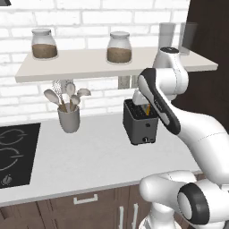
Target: Start the toaster. Once the lever pops up, take the bread to the plate on the dining counter.
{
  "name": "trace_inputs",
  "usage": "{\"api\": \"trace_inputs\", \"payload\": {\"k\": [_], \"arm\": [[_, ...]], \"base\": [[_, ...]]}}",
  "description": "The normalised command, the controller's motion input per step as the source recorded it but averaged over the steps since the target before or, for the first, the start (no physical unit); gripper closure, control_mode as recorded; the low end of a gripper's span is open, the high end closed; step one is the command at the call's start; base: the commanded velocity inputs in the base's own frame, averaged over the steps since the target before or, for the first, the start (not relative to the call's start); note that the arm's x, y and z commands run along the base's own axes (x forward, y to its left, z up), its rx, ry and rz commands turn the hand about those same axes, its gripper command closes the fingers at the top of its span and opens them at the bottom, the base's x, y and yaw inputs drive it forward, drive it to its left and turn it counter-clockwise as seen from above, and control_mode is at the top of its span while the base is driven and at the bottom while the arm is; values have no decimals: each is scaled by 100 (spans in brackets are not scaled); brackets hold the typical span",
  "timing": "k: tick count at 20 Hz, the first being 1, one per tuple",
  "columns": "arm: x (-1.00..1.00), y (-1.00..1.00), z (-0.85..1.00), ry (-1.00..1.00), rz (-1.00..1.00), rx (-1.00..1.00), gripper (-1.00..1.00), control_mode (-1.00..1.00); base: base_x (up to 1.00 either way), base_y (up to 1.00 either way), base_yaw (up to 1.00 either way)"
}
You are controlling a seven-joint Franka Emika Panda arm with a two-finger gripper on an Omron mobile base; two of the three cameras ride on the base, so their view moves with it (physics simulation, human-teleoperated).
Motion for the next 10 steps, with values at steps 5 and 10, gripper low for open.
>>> {"api": "trace_inputs", "payload": {"k": [5,10], "arm": [[-1,0,-4,0,0,0,-100,-100],[-2,-33,-51,-2,-5,0,-100,-100]], "base": [[0,0,0],[0,0,0]]}}
